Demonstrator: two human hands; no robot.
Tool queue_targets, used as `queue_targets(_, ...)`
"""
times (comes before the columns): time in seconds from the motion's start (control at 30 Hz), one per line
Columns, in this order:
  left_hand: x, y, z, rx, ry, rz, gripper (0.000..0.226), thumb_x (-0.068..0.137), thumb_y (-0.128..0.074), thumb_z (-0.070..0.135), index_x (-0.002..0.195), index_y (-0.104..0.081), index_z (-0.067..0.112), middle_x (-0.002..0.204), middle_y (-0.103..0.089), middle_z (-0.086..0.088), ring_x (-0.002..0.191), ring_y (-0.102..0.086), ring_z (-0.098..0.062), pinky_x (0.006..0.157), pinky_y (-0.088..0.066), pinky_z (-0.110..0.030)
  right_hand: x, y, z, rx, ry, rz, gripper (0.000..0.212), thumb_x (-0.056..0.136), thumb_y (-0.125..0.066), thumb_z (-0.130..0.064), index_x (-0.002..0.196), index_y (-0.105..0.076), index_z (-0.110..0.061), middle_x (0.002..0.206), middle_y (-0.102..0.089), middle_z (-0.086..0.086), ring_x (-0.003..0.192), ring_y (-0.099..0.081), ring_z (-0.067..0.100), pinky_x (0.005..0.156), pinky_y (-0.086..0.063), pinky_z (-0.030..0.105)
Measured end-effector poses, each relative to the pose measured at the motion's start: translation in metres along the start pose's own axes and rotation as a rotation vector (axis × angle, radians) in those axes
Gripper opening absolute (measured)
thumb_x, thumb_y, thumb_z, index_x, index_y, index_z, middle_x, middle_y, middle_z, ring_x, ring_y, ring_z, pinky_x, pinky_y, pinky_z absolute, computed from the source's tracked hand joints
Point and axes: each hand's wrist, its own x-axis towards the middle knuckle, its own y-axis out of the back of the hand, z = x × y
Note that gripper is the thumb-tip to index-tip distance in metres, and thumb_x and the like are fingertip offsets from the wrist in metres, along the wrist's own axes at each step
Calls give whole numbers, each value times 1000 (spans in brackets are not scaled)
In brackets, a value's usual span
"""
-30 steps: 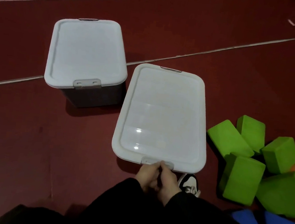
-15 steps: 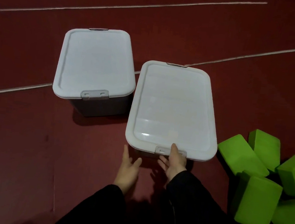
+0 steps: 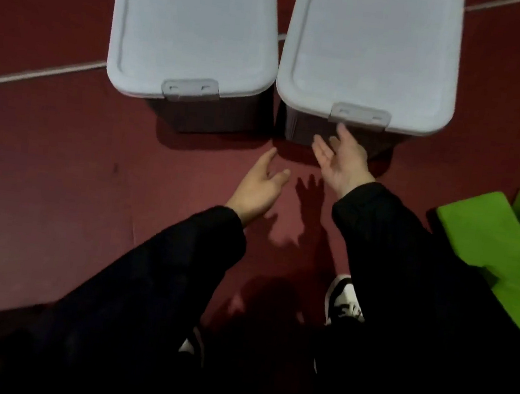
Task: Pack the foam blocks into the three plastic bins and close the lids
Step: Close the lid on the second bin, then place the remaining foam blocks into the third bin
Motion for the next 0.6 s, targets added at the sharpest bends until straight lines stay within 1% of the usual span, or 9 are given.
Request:
queue_targets(0.03, -1, 1, 1, 25, 6, 17, 63, 103, -52, 27, 158, -24, 22, 152, -37, 10, 137, -43, -11, 112, -38, -30, -10, -1, 8, -95, -26, -43, 64, 103, -59, -22, 158, -27, -9, 159, -38, 12, 118, -61, 32, 104, -51, 42)
queue_targets(0.13, -6, 4, 4, 53, 3, 75, 64, 98, -55, 32, 156, -29, 21, 160, -34, 2, 139, -45, -19, 114, -40, -44, -47, -2, 25, -349, -28, -181, 47, 104, -58, -20, 148, -44, -13, 141, -58, 6, 120, -63, 27, 106, -50, 39)
queue_targets(0.2, -13, 8, 6, 80, 2, 101, 62, 95, -56, 35, 153, -36, 20, 157, -40, -2, 132, -53, -27, 110, -44, -50, -70, -4, 26, -465, -6, -221, 30, 104, -57, -22, 133, -59, -15, 125, -69, 3, 116, -66, 24, 105, -52, 39)
queue_targets(0.27, -27, 16, 9, 100, -13, 126, 57, 91, -55, 38, 145, -46, 19, 146, -52, -3, 124, -59, -27, 105, -48, -50, -93, -5, 22, -587, 53, -219, 25, 103, -59, -26, 122, -68, -15, 116, -74, 3, 111, -70, 23, 101, -55, 38)
queue_targets(0.33, -46, 26, 14, 97, -44, 156, 48, 89, -53, 39, 132, -57, 20, 129, -64, -1, 116, -63, -24, 102, -51, -50, -119, -9, 17, -694, 118, -213, 23, 101, -59, -29, 117, -72, -17, 112, -76, 1, 100, -72, 18, 95, -56, 35)
queue_targets(0.4, -70, 40, 17, 90, -81, 181, 39, 89, -53, 38, 124, -61, 21, 120, -67, 2, 111, -65, -20, 101, -52, -48, -152, -13, 15, -765, 177, -223, 24, 101, -57, -27, 115, -73, -16, 111, -77, 2, 88, -68, 15, 84, -55, 32)
queue_targets(0.47, -103, 55, 19, 80, -120, 225, 41, 86, -52, 40, 121, -62, 22, 118, -68, 2, 109, -66, -19, 100, -53, -48, -189, -18, 20, -828, 229, -245, 24, 101, -57, -26, 114, -73, -14, 110, -77, 5, 84, -65, 15, 75, -52, 29)
queue_targets(0.53, -139, 75, 19, 70, -158, 275, 43, 82, -51, 42, 118, -64, 23, 117, -69, 2, 109, -66, -19, 99, -53, -48, -230, -27, 33, -895, 250, -280, 22, 99, -59, -27, 110, -74, -16, 108, -77, 4, 83, -64, 15, 73, -49, 30)
queue_targets(0.6, -176, 98, 20, 76, -198, 309, 43, 81, -52, 42, 118, -65, 22, 117, -69, 2, 108, -67, -19, 98, -54, -48, -270, -43, 51, -951, 263, -337, 19, 98, -60, -27, 106, -75, -18, 99, -78, 1, 80, -64, 15, 74, -49, 31)
